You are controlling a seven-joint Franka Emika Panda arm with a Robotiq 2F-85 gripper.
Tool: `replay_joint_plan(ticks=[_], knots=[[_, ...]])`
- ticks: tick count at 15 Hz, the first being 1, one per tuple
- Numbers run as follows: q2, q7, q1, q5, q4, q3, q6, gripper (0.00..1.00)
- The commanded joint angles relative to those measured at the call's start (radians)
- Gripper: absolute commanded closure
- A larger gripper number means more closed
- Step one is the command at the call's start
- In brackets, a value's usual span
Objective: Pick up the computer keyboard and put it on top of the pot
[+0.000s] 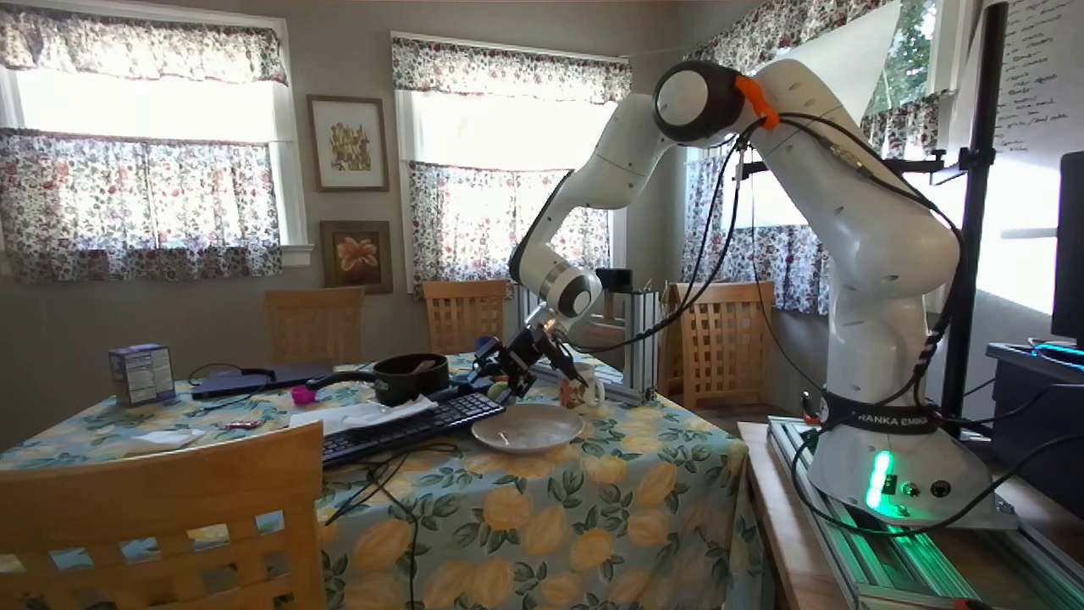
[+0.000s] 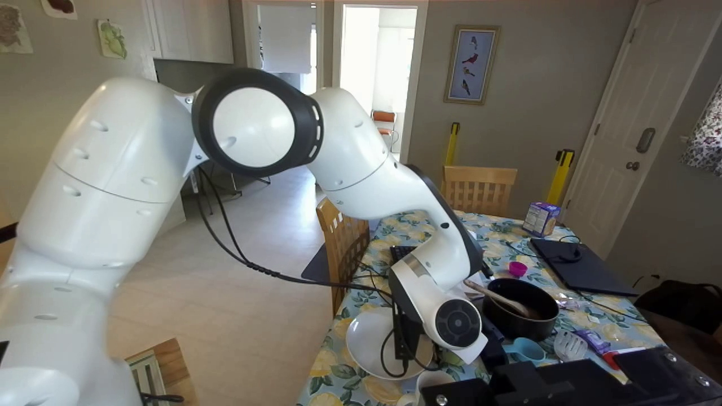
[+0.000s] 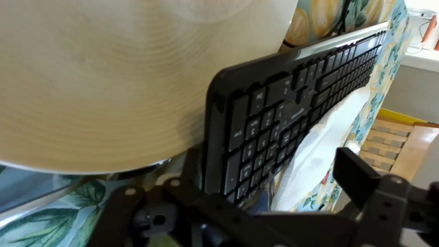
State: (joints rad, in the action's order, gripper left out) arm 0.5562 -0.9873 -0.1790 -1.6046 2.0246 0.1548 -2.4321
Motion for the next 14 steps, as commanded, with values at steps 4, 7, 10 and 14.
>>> replay_joint_plan(ticks=[4,7,10,14], knots=[[0.034,-0.036,-0.003,-0.050,-0.036,-0.009,0.010,0.00],[0.052,-0.025,-0.007,-0.065,-0.049,-0.014,0.023,0.00],[0.079,-0.025,-0.008,-0.099,-0.065,-0.013,0.033,0.00],[0.104,-0.025,-0.012,-0.140,-0.092,-0.011,0.056,0.00]])
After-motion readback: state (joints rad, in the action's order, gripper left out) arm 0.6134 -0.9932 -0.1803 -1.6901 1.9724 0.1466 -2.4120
